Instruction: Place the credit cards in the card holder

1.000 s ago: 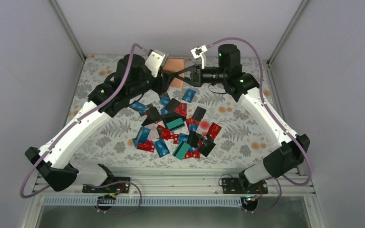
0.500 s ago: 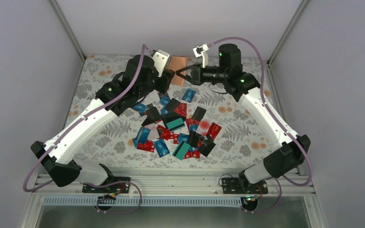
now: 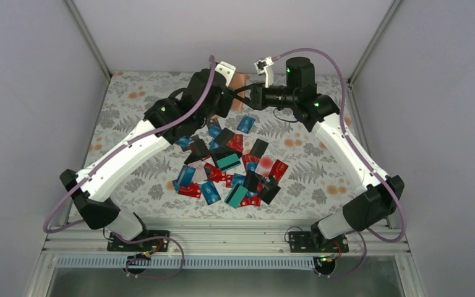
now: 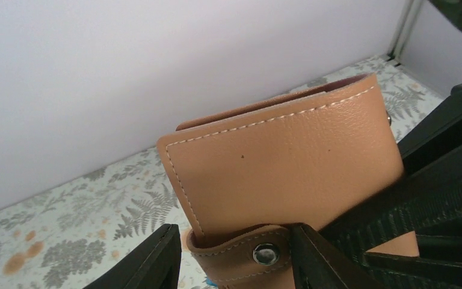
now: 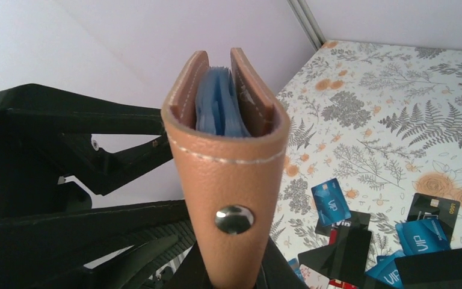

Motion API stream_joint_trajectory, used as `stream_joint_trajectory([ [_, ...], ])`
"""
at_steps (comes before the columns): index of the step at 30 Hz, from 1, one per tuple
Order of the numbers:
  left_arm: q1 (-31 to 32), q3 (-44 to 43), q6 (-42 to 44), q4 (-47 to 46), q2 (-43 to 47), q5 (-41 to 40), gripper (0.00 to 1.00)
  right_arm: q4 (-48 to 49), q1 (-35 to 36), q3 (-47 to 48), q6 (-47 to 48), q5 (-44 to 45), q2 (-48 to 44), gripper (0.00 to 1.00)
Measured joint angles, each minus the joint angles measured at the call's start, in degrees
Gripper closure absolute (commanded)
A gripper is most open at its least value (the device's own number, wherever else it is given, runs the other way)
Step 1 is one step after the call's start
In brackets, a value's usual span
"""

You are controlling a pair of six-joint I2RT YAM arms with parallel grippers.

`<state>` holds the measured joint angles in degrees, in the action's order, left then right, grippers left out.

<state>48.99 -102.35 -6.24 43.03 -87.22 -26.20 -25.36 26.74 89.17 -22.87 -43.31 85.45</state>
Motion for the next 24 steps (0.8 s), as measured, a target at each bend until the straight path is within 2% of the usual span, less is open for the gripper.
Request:
stream_joint_trajectory([
  [10, 1.66, -2.95, -0.33, 2.51, -3.04, -6.86, 0.55, -0.24, -0.09, 0.00, -0.02, 1.14, 0.09, 0.96],
  [18, 0.31, 2.21, -1.73, 0.57, -0.76, -7.91, 0.54, -1.05, 0.13, -0.07, -0.31, 2.12, 0.09, 0.96],
  [24, -12.31, 10.03, -1.51, 0.59, 1.29, -6.38, 0.54, -1.07, 0.24, -0.07, -0.66, 0.46, -0.68, 0.96],
])
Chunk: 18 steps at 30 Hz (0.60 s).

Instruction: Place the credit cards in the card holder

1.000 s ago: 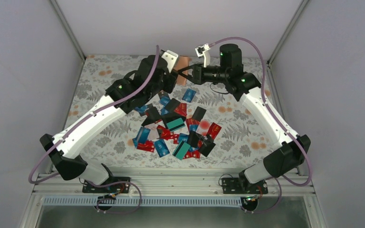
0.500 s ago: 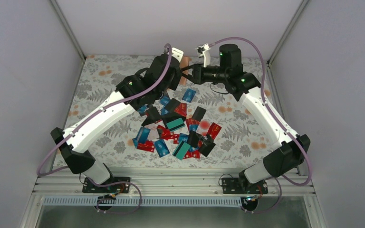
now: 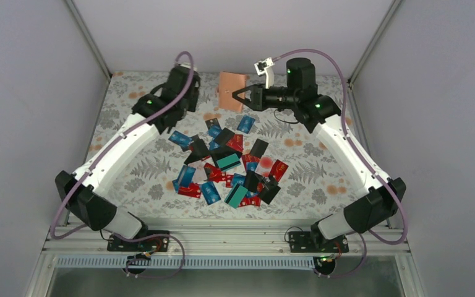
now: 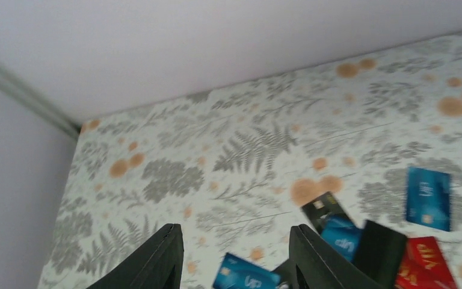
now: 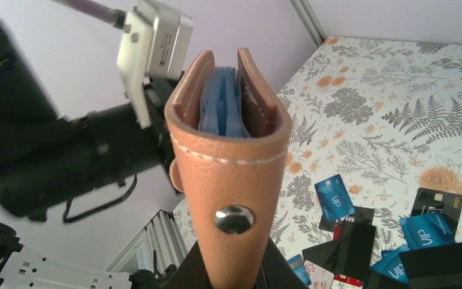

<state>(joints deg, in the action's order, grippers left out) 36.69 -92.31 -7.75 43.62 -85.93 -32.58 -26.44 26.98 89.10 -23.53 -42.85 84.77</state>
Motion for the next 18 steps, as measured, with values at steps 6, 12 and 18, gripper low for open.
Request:
stream_joint_trajectory([
  [6, -9.11, 4.90, 0.70, -1.97, 5.95, 8.70, 0.46, -0.46, -0.72, 0.00, 0.13, 1.53, -0.15, 0.96],
  [12, -10.93, 12.85, 1.27, -8.04, 16.79, 23.43, 0.35, -0.22, -2.56, -0.68, 1.09, 2.21, 0.70, 0.96],
  [18, -10.93, 17.33, 0.81, -11.17, 21.35, 34.64, 0.23, 2.23, -3.78, -5.99, 1.27, 1.99, 1.33, 0.96],
])
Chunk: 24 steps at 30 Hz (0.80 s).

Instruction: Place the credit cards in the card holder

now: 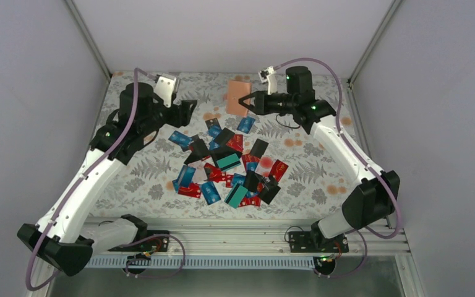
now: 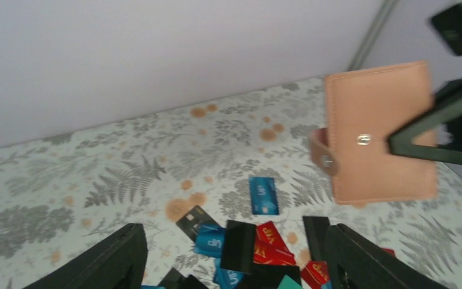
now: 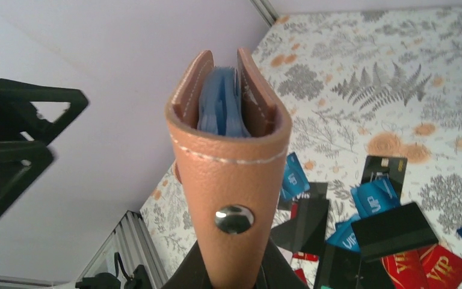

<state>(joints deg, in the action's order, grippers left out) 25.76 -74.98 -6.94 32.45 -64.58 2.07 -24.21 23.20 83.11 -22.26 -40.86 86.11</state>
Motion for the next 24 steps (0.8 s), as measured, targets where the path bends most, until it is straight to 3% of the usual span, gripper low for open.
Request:
stream_joint_trajectory([
  [5, 0.00, 4.44, -1.38, -1.11, 4.61, 6.80, 0.00, 1.95, -0.33, -4.66, -0.09, -1.16, 0.04, 0.96],
  [13, 0.00, 6.43, -2.38, -3.52, 8.83, 12.87, 0.00, 2.32, -1.11, -8.15, -0.57, -1.18, -1.09, 0.96],
  [24, 0.00, 7.56, -2.49, -5.73, 4.50, 15.96, 0.01, 1.86, -1.81, -9.33, 0.04, -0.98, -7.43, 0.96],
])
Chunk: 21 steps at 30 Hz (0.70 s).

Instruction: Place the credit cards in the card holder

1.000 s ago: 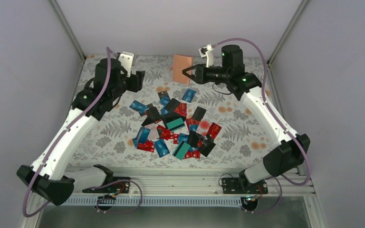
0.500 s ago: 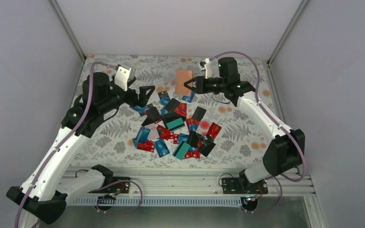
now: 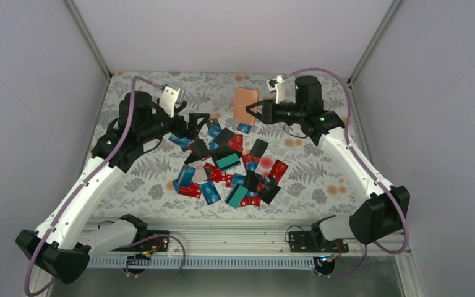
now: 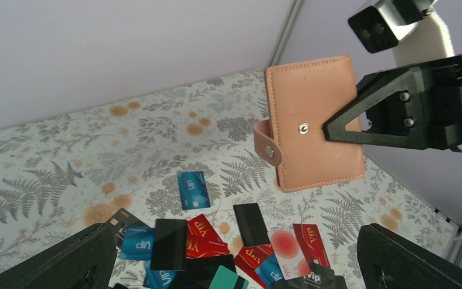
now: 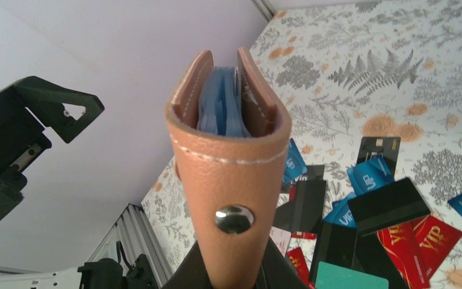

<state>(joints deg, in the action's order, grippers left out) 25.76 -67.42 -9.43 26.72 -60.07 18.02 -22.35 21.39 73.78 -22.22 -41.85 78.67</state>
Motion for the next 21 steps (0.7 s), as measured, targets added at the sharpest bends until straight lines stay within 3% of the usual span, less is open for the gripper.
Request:
stream_joint_trajectory([
  [15, 0.00, 7.13, 0.70, -11.61, -2.56, 9.05, 0.12, 0.94, -0.37, 2.60, 1.55, -10.91, 9.09, 0.96],
  [21, -0.04, 6.84, -0.61, -16.48, -8.74, 11.37, 0.30, 1.36, -0.50, 6.58, 3.41, -18.23, 9.60, 0.96],
])
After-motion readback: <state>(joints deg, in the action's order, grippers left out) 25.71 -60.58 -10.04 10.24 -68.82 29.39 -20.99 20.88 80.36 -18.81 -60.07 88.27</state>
